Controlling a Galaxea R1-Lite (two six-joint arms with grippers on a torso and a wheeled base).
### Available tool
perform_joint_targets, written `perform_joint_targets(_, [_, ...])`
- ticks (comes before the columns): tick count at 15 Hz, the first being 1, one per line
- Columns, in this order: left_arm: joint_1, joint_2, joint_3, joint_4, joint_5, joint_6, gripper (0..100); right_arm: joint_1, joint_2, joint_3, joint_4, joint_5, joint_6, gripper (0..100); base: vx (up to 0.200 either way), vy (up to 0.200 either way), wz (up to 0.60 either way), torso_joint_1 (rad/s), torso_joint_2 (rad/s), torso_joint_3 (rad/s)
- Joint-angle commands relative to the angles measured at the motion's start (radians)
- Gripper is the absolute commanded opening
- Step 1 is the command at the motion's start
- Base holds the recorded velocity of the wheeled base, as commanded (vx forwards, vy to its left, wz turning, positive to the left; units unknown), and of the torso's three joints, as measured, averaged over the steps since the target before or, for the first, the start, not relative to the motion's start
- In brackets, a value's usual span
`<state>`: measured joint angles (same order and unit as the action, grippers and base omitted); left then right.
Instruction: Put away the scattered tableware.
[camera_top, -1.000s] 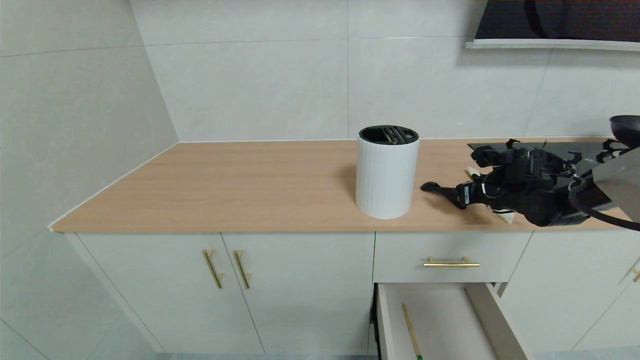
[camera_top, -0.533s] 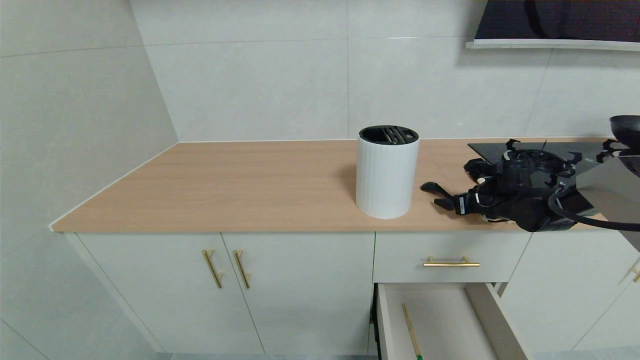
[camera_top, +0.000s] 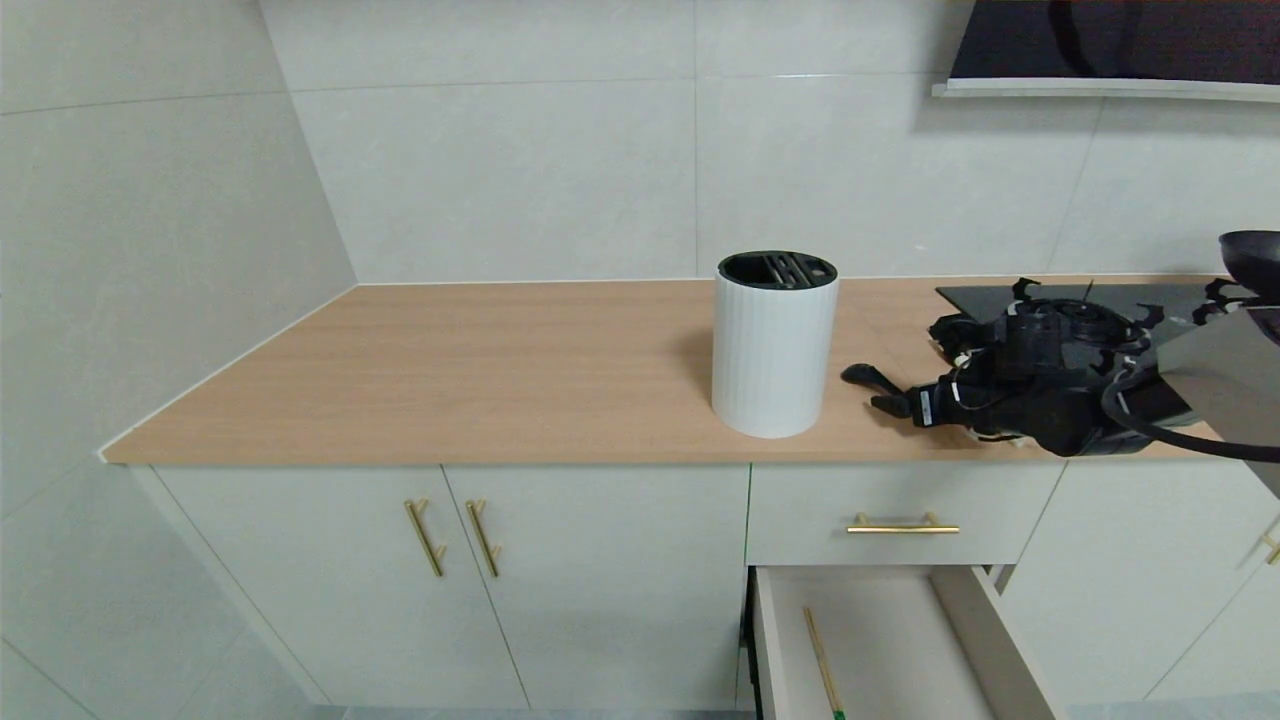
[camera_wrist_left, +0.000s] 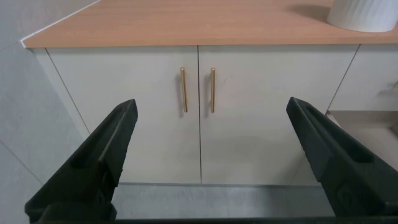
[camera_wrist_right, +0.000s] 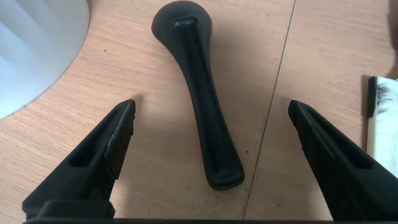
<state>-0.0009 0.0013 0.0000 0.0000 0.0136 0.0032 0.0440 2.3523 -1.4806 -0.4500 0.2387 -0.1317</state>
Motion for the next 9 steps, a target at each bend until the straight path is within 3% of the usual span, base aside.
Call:
perform_joint_targets(1, [-0.001,0.0,0.0,0.0,0.002,0.0,100,0.0,0.004,-0.003,-0.001,0.001,0.0,100,0.0,0.0,0.0,0.0,0.0,0.0])
perform_joint_targets(2, [0.001,0.0,0.0,0.0,0.002,0.0,100,-0.001,0.005,-0.006,-0.001,0.001,0.0,0,0.0,0.0,0.0,0.0,0.0,0.0])
perform_joint_targets(9, [-0.001,0.0,0.0,0.0,0.0,0.0,100,0.004,0.015,-0.007,0.001,0.001,0.0,0,0.0,0.0,0.0,0.0,0.0,0.0])
